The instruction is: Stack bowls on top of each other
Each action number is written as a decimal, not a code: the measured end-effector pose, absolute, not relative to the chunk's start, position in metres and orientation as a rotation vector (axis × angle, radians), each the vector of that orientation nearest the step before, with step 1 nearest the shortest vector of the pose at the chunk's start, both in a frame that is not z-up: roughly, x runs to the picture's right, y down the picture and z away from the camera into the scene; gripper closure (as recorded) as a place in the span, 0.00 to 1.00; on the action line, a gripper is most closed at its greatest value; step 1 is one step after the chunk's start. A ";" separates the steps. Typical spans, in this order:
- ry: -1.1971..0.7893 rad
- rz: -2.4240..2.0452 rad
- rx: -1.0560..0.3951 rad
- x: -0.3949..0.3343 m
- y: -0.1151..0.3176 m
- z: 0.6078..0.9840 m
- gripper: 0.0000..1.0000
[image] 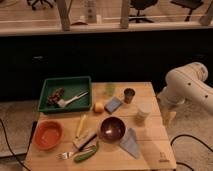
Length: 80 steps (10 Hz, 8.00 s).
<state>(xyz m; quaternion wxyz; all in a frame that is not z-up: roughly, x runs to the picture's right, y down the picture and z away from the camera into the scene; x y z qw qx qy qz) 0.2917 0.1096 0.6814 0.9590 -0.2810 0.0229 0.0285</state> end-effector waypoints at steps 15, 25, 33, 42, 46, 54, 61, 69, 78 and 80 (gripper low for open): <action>0.171 -0.344 -0.568 0.240 0.171 0.663 0.20; 0.199 -0.527 -0.515 0.207 0.189 0.655 0.20; 0.199 -0.564 -0.454 0.200 0.177 0.657 0.20; 0.209 -0.618 -0.393 0.189 0.160 0.657 0.20; 0.209 -0.634 -0.375 0.184 0.155 0.656 0.20; 0.200 -0.645 -0.342 0.176 0.145 0.657 0.30; 0.189 -0.654 -0.316 0.169 0.138 0.657 0.35; 0.181 -0.667 -0.289 0.167 0.133 0.656 0.34; -0.036 -0.712 -0.340 0.146 0.148 0.673 0.20; -0.086 -0.736 -0.369 0.140 0.160 0.681 0.20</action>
